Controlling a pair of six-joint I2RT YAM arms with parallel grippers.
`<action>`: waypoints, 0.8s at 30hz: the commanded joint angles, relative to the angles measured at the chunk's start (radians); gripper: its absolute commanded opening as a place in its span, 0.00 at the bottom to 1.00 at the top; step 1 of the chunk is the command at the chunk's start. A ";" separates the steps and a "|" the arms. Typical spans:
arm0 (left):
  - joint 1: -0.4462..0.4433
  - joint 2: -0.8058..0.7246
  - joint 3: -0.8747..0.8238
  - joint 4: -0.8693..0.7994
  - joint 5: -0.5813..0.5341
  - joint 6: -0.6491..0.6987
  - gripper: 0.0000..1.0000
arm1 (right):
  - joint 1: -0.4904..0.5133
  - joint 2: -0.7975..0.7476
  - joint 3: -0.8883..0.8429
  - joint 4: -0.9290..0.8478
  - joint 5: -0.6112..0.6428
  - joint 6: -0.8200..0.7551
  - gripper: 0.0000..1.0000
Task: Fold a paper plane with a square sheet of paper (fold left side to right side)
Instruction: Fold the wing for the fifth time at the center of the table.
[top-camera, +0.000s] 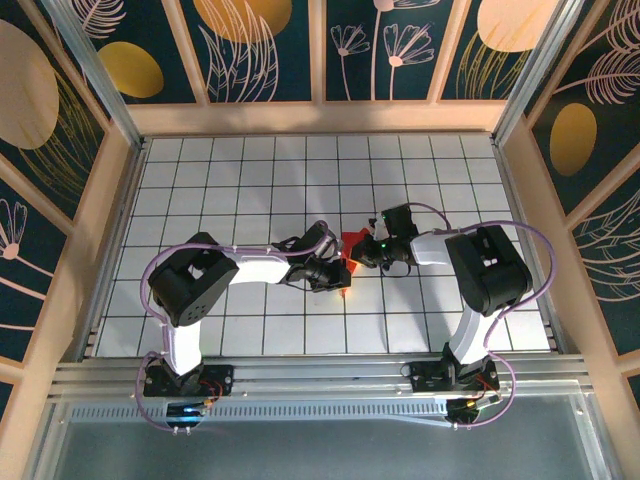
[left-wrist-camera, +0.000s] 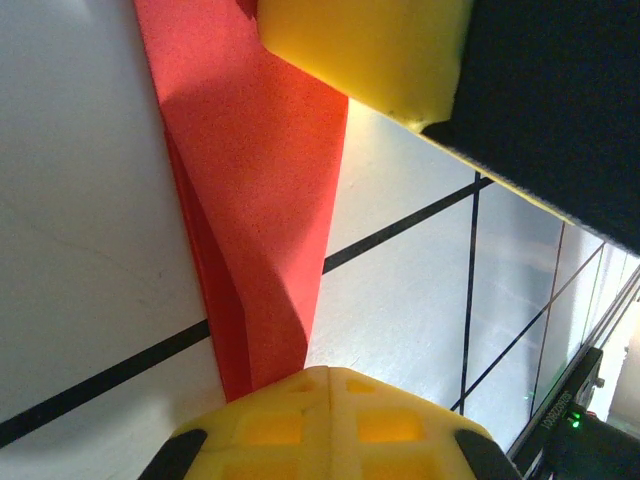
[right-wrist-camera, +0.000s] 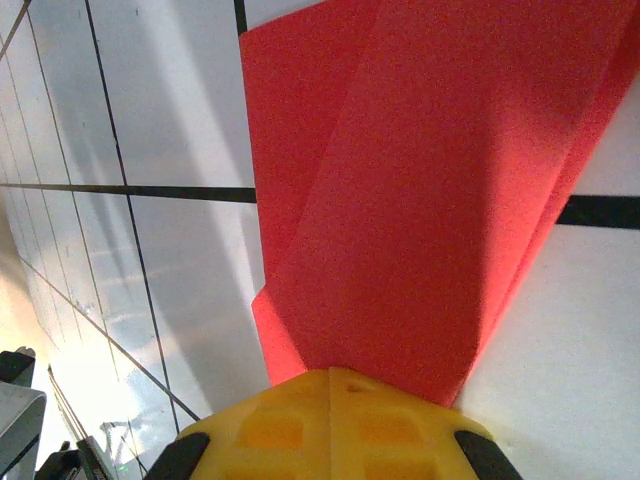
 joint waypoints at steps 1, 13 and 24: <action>-0.003 0.013 -0.014 -0.029 -0.008 0.011 0.00 | 0.017 0.069 -0.020 -0.110 0.128 -0.031 0.00; -0.003 0.017 -0.049 -0.027 -0.019 0.009 0.00 | 0.022 0.074 -0.017 -0.107 0.128 -0.029 0.00; -0.008 0.034 -0.035 -0.075 -0.051 0.031 0.00 | 0.020 0.036 0.013 -0.106 0.117 -0.037 0.00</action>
